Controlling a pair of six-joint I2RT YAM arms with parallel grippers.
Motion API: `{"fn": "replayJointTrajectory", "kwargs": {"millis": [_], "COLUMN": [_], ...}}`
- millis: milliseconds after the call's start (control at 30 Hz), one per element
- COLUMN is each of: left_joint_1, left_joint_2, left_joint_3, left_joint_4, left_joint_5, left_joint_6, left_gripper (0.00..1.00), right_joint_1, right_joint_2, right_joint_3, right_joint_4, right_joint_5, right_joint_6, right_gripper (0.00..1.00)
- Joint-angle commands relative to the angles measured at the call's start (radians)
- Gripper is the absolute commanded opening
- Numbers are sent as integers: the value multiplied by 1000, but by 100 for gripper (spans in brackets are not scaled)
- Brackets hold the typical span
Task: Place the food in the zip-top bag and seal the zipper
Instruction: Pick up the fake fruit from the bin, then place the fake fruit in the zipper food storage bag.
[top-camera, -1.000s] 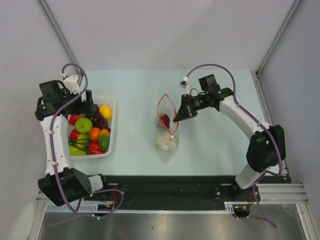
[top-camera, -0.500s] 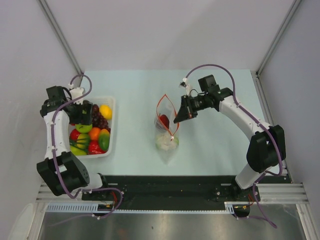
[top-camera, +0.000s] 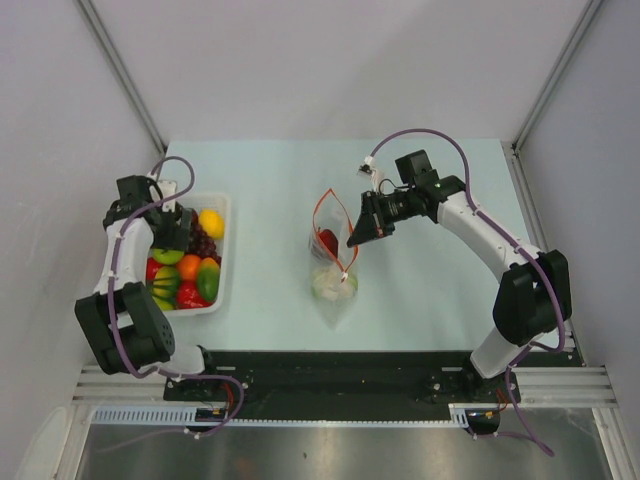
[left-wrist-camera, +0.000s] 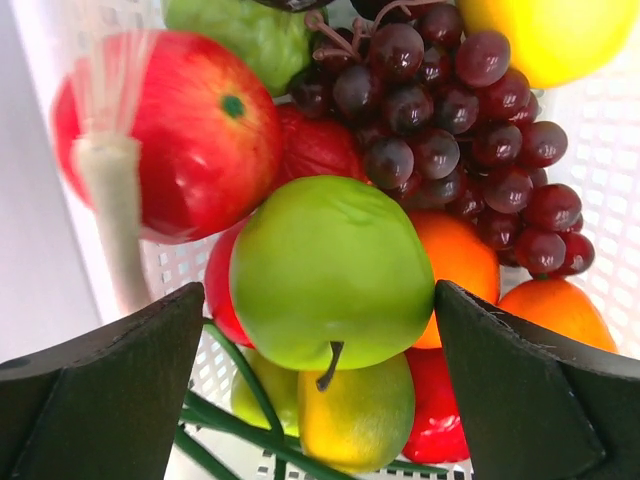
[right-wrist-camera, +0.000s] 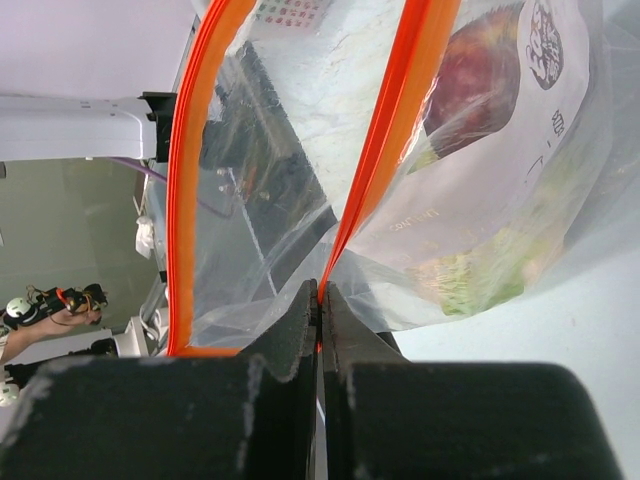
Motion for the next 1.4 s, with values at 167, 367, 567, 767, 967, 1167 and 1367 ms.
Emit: {"fn": "replayJointTrajectory", "kwargs": {"millis": [167, 367, 567, 767, 967, 1167, 1367], "left_joint_1": [-12, -15, -30, -211, -562, -810, -958], "left_joint_2": [8, -15, -86, -187, -179, -109, -58], "left_joint_3": [-10, 30, 136, 283, 432, 443, 389], "left_joint_4": [14, -55, -145, -190, -123, 20, 123], "left_joint_5": [-11, 56, 120, 310, 455, 472, 446], "left_joint_6": [-28, -37, -45, -103, -255, -316, -299], "left_gripper": [88, 71, 63, 64, 66, 67, 66], "right_joint_1": [6, 6, 6, 6, 9, 21, 29], "right_joint_2": [-32, -32, -40, -38, -52, -72, -104], "right_joint_3": [-6, -9, -18, -17, -15, -30, -43], "right_joint_4": [-11, -13, -11, -7, 3, 29, 62], "right_joint_5": [1, 1, 1, -5, -9, -19, -31], "right_joint_6": [-24, -26, -31, -29, -31, -15, 9], "right_gripper": [0, 0, 0, 0, 0, 0, 0]}}
